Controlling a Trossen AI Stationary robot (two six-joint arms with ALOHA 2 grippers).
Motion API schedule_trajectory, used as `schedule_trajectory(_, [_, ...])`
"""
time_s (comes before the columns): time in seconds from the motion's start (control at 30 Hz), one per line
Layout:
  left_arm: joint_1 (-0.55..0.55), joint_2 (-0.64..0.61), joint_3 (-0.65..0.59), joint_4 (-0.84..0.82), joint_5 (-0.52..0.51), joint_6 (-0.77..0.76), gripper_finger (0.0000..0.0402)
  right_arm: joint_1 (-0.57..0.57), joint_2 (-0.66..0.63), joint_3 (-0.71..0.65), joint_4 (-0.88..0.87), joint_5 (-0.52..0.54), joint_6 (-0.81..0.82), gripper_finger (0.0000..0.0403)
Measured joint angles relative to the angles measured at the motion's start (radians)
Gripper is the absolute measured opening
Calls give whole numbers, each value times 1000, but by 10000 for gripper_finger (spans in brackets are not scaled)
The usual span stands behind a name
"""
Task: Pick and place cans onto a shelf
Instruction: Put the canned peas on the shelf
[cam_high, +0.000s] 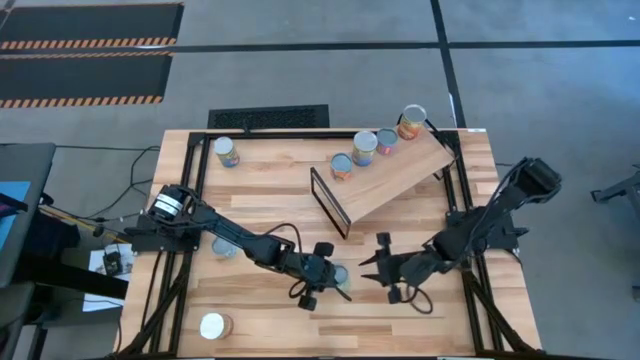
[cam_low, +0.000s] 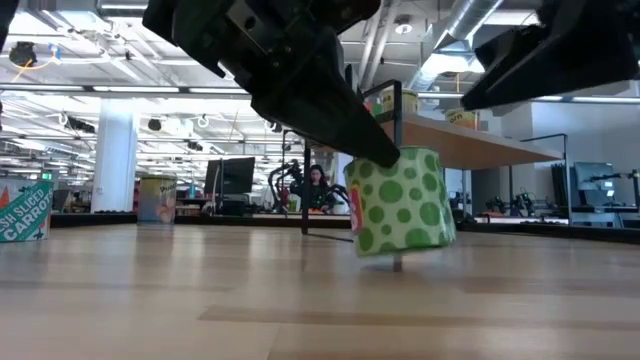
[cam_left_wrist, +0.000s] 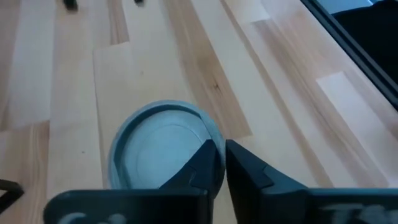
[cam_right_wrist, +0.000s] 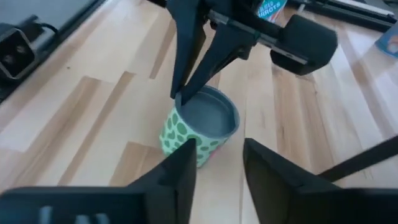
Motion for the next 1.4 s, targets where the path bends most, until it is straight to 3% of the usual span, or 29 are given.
schedule_trajectory(0.2, [0, -4, 0, 1, 9, 17, 80, 0, 106, 64, -1, -67, -45, 210])
schedule_trajectory(0.37, [-2, -6, 0, 0, 35, 42, 114, -5, 183, 111, -2, -107, -75, 213])
schedule_trajectory(0.63, [-40, -75, -1, 4, -9, 66, 120, -66, 291, 198, 2, -186, -212, 174])
schedule_trajectory(0.83, [-52, -100, -102, 143, -10, 13, 121, -124, 353, 248, -53, -338, -256, 153])
schedule_trajectory(1.07, [-51, -105, -221, 349, -73, -14, 121, -151, 369, 284, -113, -363, -232, 92])
schedule_trajectory(1.23, [-52, -118, -277, 407, -134, -9, 121, -146, 309, 293, -226, -364, -233, 17])
schedule_trajectory(1.4, [-52, -187, -369, 524, -151, -16, 121, -124, 141, 296, -337, -363, -172, 28])
